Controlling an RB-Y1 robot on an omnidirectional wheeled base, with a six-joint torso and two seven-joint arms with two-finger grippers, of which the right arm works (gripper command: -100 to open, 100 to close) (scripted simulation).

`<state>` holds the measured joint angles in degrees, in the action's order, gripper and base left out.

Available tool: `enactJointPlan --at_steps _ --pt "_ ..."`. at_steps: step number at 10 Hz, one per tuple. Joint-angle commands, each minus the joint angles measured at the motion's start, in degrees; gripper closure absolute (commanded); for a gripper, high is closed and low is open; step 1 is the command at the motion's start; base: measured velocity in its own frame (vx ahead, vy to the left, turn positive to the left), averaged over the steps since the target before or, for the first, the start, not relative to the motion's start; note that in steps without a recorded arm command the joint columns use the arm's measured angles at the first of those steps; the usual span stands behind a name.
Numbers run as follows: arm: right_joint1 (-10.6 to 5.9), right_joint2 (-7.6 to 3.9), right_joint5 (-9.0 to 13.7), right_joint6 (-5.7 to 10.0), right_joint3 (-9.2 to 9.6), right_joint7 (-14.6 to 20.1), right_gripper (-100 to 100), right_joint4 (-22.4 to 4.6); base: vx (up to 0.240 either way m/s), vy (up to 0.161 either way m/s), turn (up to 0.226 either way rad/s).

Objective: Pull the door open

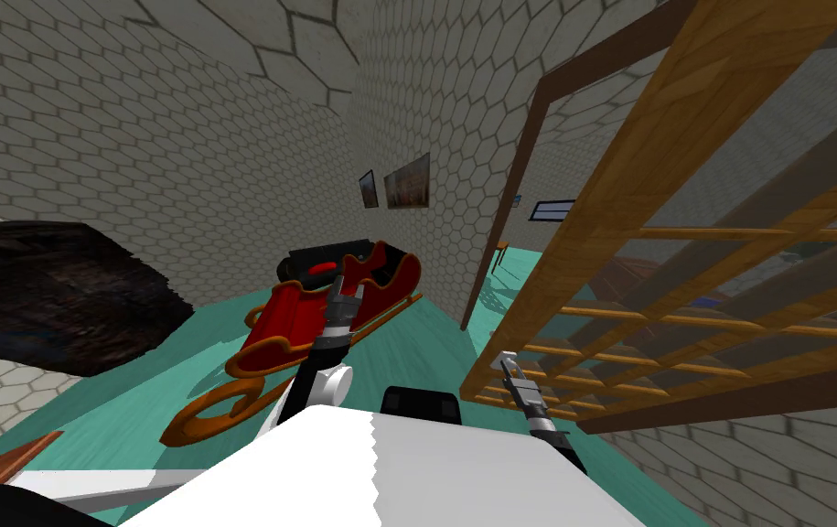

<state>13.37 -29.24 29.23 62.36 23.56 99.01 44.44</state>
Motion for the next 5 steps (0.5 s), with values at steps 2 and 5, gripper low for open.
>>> enactJointPlan --at_steps 2,5 --pt "0.14 -0.41 -0.22 0.98 0.53 0.58 100 -0.43 -0.144 -0.053 0.16" --pt "0.34 -0.96 -0.52 2.31 1.24 1.35 100 -1.02 -0.226 -0.046 0.135"
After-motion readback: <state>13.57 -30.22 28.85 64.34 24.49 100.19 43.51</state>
